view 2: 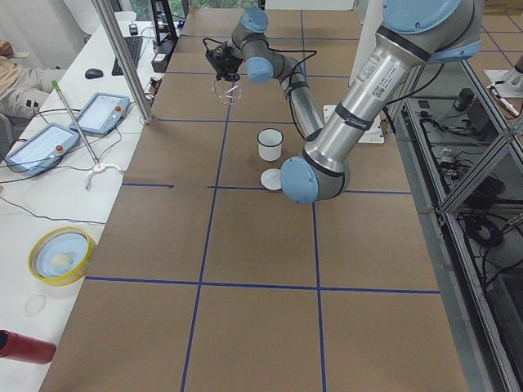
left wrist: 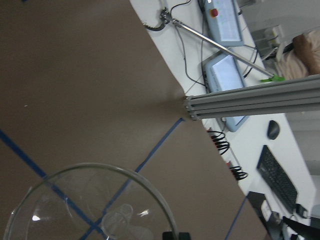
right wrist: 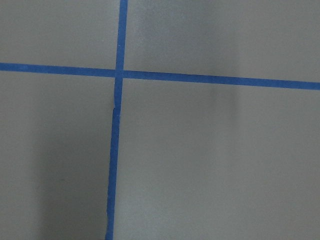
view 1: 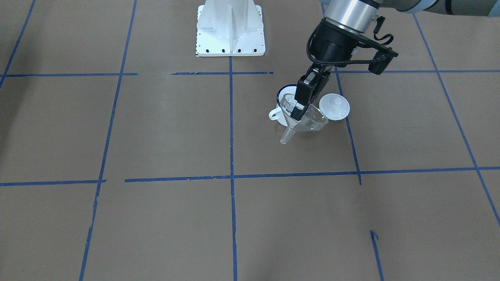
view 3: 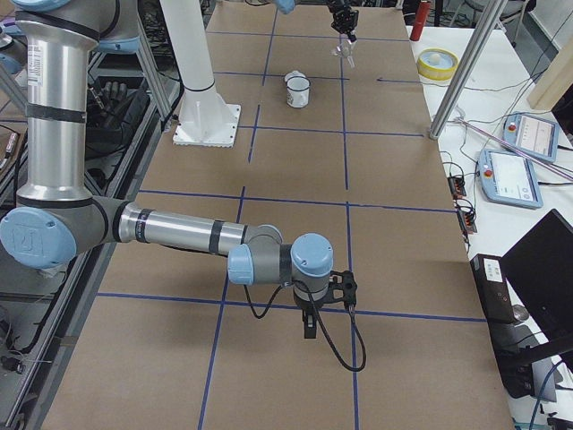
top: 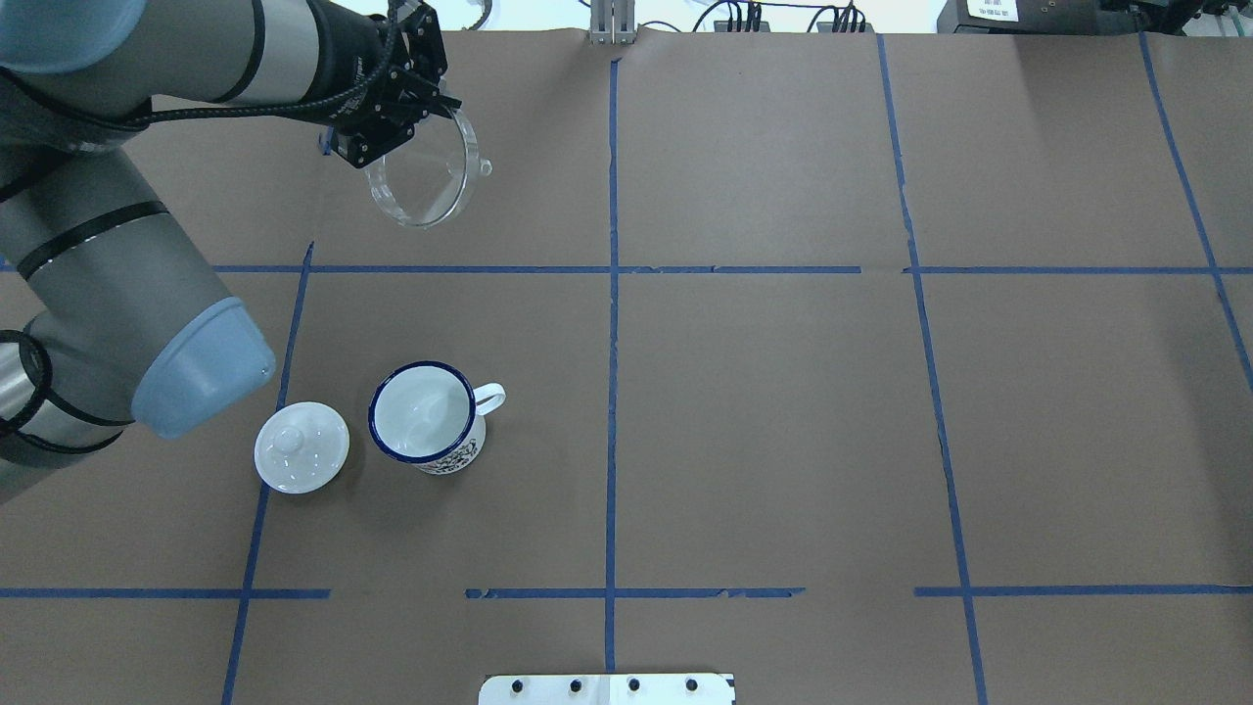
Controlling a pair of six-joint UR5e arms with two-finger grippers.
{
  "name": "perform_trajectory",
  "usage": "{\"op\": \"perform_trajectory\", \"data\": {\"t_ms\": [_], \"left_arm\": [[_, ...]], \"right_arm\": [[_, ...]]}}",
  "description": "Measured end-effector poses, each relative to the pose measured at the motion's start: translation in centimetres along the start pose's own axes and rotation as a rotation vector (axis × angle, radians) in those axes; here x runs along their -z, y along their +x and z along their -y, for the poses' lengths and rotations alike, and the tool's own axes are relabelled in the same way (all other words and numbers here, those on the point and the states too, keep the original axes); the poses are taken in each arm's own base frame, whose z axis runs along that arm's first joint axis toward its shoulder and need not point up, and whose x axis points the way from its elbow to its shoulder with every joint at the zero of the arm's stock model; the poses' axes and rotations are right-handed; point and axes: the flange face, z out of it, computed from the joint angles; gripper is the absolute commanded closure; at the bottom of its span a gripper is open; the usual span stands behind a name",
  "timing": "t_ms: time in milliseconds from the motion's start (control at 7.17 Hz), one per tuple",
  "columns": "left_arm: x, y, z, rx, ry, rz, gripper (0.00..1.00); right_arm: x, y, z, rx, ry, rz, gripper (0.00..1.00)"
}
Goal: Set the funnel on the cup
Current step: 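Carry the held funnel over the open mug, then lower the funnel spout into the mug opening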
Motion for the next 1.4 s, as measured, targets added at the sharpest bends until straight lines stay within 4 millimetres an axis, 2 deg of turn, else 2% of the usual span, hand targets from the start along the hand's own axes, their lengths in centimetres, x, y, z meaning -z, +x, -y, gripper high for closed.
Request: {"op": "perform_trajectory", "data": {"t_ms": [279, 419, 698, 837, 977, 1116, 1395], "left_arm": [[-0.8, 0.2, -3.3, -0.117, -0.005, 0.275, 1.00], [-1.8, 0.0, -4.7, -0.177, -0.010, 0.411, 1.00], [-5.3, 0.2, -6.4, -0.243, -0.019, 0.624, 1.00], [-7.2, -1.1, -7.9, -0.271, -0.040, 0.674, 1.00], [-9.4, -3.4, -9.8, -0.307, -0.072, 0.700, 1.00], [-10.9, -5.3, -10.6, -0.330, -0.092, 0.705, 1.00], [-12.8, -7.8, -11.2, -0.357, -0.115, 0.697, 1.00]], "right_arm": [[0.0, 0.0, 0.0, 0.000, 0.000, 0.000, 0.00], [0.0, 0.0, 0.0, 0.001, 0.001, 0.000, 0.00], [0.0, 0.0, 0.0, 0.001, 0.001, 0.000, 0.00], [0.0, 0.0, 0.0, 0.001, 0.001, 0.000, 0.00], [0.0, 0.0, 0.0, 0.001, 0.001, 0.000, 0.00], [0.0, 0.0, 0.0, 0.000, 0.000, 0.000, 0.00], [0.0, 0.0, 0.0, 0.000, 0.000, 0.000, 0.00]]}}
